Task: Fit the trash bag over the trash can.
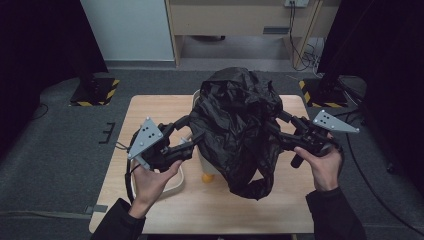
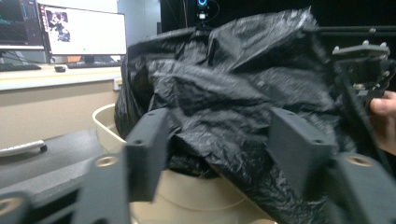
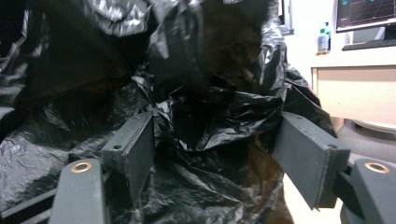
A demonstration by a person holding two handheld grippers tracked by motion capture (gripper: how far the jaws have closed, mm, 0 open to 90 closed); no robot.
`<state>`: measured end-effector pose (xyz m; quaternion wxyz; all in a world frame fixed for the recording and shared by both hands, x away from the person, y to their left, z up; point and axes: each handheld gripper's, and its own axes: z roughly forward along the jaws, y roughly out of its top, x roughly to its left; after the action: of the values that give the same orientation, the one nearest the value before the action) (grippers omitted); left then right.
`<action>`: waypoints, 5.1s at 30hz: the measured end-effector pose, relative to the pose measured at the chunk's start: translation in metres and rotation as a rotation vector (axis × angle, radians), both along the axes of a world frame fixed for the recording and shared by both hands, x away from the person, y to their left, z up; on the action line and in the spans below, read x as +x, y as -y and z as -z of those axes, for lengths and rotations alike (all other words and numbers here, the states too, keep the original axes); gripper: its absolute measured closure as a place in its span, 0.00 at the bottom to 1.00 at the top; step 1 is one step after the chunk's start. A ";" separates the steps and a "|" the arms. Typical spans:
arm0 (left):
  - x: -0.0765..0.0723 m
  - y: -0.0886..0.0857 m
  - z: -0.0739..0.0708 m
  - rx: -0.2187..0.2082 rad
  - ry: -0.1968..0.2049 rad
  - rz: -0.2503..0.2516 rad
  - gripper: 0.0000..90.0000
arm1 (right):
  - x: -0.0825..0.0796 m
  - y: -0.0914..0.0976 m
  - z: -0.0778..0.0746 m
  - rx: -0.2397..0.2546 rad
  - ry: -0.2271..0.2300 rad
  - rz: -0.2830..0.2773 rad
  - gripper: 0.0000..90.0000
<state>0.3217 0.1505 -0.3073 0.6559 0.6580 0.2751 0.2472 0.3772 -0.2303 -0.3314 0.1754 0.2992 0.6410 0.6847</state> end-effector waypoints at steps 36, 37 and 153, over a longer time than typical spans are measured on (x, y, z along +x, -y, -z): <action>0.021 -0.047 0.007 -0.126 -0.023 -0.094 0.65 | 0.001 0.006 0.000 0.016 0.046 0.031 0.69; 0.018 -0.046 0.004 -0.126 -0.012 -0.088 0.62 | 0.000 0.006 -0.002 0.021 0.046 0.027 0.67; 0.132 -0.042 0.063 0.146 -0.540 -0.264 0.71 | 0.124 -0.045 0.065 -0.572 -0.363 0.098 0.86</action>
<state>0.4538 0.1921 -0.3698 0.4724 0.7039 0.5040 0.1654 0.5016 -0.1848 -0.3962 0.1680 0.3851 0.8127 0.4037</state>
